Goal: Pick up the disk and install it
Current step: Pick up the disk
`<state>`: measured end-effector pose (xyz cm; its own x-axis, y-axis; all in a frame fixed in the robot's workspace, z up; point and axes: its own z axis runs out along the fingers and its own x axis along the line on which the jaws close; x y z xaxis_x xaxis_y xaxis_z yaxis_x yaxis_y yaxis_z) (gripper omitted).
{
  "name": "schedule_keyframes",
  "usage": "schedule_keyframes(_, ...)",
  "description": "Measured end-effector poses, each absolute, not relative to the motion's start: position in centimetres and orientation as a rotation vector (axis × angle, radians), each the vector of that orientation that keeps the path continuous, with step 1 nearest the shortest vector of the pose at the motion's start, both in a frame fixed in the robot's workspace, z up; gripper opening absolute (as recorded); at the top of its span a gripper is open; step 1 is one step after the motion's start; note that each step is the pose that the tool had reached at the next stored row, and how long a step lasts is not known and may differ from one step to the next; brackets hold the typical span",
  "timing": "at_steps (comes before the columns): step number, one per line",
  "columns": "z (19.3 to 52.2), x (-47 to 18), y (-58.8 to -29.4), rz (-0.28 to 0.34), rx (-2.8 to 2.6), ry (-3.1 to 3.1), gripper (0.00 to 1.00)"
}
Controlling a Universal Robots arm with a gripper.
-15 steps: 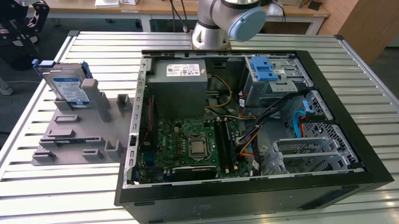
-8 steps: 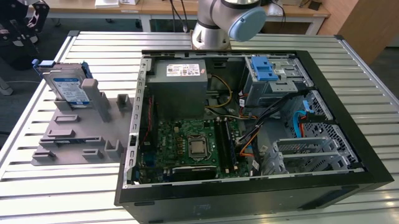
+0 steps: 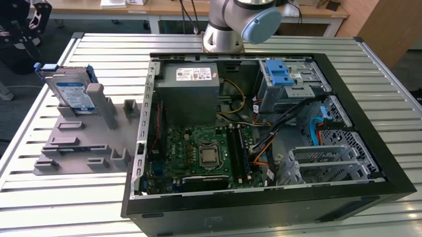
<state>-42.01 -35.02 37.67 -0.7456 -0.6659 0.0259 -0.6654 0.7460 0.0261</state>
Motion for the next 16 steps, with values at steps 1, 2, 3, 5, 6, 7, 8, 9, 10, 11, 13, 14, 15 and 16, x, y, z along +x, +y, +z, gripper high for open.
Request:
schedule_keyframes(1, 37.67, -42.01, -35.02, -0.034, 1.114, -2.906, 0.11)
schedule_keyframes(2, 37.66, -42.01, -35.02, -0.046, 1.119, -2.909, 0.11)
schedule_keyframes(3, 37.66, -42.01, -35.02, -0.06, 1.124, -2.912, 0.11)
schedule_keyframes(5, 37.65, -42.01, -35.02, -0.091, 1.131, -2.918, 0.11)
schedule_keyframes(6, 37.64, -42.01, -35.02, -0.103, 1.134, -2.92, 0.11)
schedule_keyframes(7, 37.64, -42.01, -35.02, -0.109, 1.137, -2.92, 0.11)
schedule_keyframes(8, 37.63, -42.01, -35.01, -0.112, 1.143, -2.918, 0.11)
schedule_keyframes(9, 37.62, -42.01, -35.01, -0.112, 1.158, -2.912, 0.11)
schedule_keyframes(10, 37.62, -42.01, -35.02, -0.113, 1.18, -2.902, 0.11)
schedule_keyframes(11, 37.61, -42.01, -35.02, -0.113, 1.203, -2.892, 0.11)
schedule_keyframes(13, 37.59, -42.01, -35.03, -0.113, 1.251, -2.871, 0.11)
schedule_keyframes(14, 37.58, -42.01, -35.03, -0.112, 1.274, -2.86, 0.11)
schedule_keyframes(15, 37.58, -42.01, -35.02, -0.112, 1.297, -2.849, 0.11)
schedule_keyframes(16, 37.57, -42.01, -35.03, -0.112, 1.319, -2.838, 0.11)
